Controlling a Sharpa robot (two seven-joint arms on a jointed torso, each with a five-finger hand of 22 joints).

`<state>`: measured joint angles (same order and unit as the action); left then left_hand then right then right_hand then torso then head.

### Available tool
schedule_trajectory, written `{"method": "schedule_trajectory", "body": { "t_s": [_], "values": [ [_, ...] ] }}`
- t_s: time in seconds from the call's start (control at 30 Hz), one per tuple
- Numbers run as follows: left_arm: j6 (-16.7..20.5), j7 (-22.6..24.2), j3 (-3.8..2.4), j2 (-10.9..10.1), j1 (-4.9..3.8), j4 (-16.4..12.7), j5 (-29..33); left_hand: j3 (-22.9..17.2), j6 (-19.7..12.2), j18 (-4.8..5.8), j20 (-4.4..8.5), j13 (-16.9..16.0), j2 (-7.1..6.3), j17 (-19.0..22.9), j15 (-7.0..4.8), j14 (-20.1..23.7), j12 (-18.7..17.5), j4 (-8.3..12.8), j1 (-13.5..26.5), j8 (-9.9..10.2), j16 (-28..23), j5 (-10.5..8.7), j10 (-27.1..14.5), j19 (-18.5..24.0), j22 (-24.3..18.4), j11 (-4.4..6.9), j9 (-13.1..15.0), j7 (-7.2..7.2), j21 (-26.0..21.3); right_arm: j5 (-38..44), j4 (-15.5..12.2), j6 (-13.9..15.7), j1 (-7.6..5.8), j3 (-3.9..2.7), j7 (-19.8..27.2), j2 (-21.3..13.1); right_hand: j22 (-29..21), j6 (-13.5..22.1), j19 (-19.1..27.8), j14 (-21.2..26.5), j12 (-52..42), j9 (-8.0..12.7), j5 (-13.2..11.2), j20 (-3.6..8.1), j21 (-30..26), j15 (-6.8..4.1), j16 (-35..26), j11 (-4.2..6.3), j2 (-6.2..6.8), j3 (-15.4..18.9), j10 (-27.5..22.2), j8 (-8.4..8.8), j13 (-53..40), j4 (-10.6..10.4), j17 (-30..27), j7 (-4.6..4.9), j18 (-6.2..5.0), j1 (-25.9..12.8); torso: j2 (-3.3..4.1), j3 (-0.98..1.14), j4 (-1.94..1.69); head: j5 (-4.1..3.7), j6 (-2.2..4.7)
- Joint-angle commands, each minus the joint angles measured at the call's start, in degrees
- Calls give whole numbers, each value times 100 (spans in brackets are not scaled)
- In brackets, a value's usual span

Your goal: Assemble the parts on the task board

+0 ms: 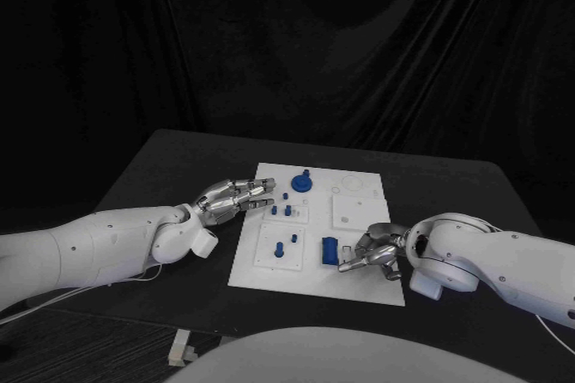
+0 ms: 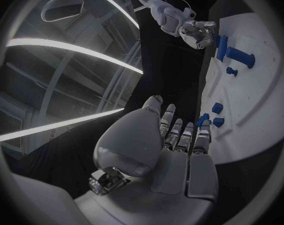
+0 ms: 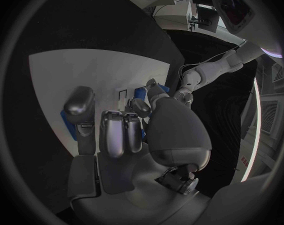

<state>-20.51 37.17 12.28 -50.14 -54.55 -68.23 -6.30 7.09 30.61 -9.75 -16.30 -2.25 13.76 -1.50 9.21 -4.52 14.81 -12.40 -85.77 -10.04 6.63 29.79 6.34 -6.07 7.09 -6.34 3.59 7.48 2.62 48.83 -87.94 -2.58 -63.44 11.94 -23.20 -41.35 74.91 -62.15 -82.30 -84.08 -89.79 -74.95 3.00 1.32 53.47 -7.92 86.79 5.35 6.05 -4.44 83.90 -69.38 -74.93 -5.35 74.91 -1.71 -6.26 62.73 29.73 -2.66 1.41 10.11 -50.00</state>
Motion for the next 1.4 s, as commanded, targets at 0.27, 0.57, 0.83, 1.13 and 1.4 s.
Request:
{"method": "schedule_trajectory", "body": {
  "t_s": [0.27,0.57,0.83,1.13,1.4],
  "values": [
    [-59,71,-5,-4,9,-5,38,-49,46,-53,-22,-6,13,-6,39,1,28,1,19,-19,36,8,23,-30,-3,-36,7,13,30,37,-374,574,-506,-5,40,-558,663,1389,-30,-464,-21,2856,854,-225,36,262,26,-403,-515,633,610,4120,-1507,-598,824,442,8,321,-10,-1,4,-19,0],
    [-32,57,-5,-14,10,-11,38,-67,88,-54,-22,-13,-2,-9,31,-11,72,14,10,-37,49,16,55,-39,1,-53,12,23,34,1465,-371,-366,-802,-4,-924,-806,654,885,-17,-441,-21,4186,1451,-321,16,373,-17,-488,-805,877,610,5060,-1507,-971,716,549,-20,-69,-4,-1,5,-74,0],
    [-14,59,-5,-29,10,-27,38,-68,87,-54,-22,-14,-4,-10,29,-14,76,14,10,-37,52,17,59,-42,3,-55,12,25,35,2296,-183,-772,-768,-3,-1117,-760,686,411,-59,-448,-21,4452,1854,-269,154,298,-4,-401,-850,797,610,5192,-1507,-807,740,455,9,161,-9,-4,3,-89,0],
    [268,421,-5,-88,11,-168,38,-35,57,-60,8,-12,-85,-2,-36,10,86,-26,54,-29,22,11,73,4,-45,-45,6,4,13,2453,-155,-677,-655,-3,-1150,-717,705,33,-87,-449,-21,4388,1970,-204,229,220,-3,-301,-867,768,610,5081,-1507,-770,734,338,20,168,8,2,0,-84,0],
    [1154,1286,-5,-228,10,-430,-387,400,-347,-39,814,21,-306,107,-727,405,-122,-437,403,101,-509,-322,-160,554,-593,371,-50,-327,-228,2464,-118,-567,-544,-3,-1151,-721,711,-29,-100,-441,-21,4250,1620,-160,256,180,-24,-261,-906,813,610,5023,-1507,-856,679,299,27,25,0,1,-5,-80,0]
  ]
}}
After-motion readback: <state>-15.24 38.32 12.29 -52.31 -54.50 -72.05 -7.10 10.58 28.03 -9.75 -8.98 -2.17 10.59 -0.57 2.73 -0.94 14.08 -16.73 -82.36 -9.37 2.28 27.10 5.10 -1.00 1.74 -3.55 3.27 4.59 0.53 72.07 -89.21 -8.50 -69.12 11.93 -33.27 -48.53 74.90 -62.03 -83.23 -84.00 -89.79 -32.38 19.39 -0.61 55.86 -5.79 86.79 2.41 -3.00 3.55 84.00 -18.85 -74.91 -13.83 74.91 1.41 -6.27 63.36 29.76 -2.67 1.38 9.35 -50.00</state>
